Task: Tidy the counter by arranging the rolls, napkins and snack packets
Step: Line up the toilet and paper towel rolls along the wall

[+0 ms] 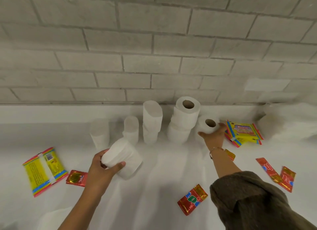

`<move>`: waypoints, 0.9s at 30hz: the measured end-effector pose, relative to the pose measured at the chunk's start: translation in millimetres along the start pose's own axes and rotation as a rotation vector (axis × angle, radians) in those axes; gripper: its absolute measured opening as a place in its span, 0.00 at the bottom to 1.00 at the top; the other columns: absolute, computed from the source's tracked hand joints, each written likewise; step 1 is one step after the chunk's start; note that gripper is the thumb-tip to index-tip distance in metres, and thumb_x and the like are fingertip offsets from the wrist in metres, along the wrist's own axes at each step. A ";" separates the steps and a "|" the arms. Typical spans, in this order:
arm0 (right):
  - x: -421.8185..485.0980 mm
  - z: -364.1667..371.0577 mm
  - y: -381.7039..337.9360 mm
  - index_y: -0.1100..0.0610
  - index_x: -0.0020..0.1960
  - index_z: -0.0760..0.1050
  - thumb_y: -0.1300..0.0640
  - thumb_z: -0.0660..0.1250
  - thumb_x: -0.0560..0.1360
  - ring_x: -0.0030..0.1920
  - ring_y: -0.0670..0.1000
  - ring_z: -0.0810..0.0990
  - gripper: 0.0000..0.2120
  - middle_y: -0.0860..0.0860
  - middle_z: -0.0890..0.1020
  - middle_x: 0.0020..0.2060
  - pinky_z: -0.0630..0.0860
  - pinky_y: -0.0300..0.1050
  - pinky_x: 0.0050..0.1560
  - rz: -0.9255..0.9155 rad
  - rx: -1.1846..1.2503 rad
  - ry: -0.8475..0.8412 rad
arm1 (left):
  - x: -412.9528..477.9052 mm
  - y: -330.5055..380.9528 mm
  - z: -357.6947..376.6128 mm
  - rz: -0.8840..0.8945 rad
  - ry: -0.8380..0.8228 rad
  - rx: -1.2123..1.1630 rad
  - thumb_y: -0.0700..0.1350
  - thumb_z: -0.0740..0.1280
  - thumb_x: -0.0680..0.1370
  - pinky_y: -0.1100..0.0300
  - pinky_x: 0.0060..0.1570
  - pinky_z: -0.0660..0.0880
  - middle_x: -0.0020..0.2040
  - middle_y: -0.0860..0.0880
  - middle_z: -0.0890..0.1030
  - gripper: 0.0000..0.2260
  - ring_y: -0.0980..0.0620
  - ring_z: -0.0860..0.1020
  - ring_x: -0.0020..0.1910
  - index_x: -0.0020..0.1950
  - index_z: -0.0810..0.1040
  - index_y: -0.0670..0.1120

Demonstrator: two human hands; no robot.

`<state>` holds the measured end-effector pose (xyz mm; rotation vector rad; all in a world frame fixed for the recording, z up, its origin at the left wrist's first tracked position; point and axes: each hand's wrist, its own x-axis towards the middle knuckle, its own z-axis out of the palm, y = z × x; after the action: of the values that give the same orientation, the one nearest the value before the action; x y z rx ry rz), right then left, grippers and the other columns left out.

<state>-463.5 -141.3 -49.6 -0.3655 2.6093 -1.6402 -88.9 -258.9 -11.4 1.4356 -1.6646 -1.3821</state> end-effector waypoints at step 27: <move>-338.2 57.6 -58.9 0.51 0.66 0.67 0.57 0.71 0.71 0.62 0.50 0.71 0.25 0.47 0.73 0.62 0.65 0.44 0.64 -0.364 -0.208 -0.609 | 158.8 -8.5 -142.1 -0.076 0.372 -0.074 0.46 0.77 0.65 0.55 0.58 0.73 0.63 0.41 0.75 0.32 0.42 0.75 0.61 0.64 0.66 0.40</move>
<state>-115.5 -142.8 -53.7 -1.1939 2.3148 -1.0713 -6.6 -455.5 -6.3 1.6118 -1.3210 -1.1178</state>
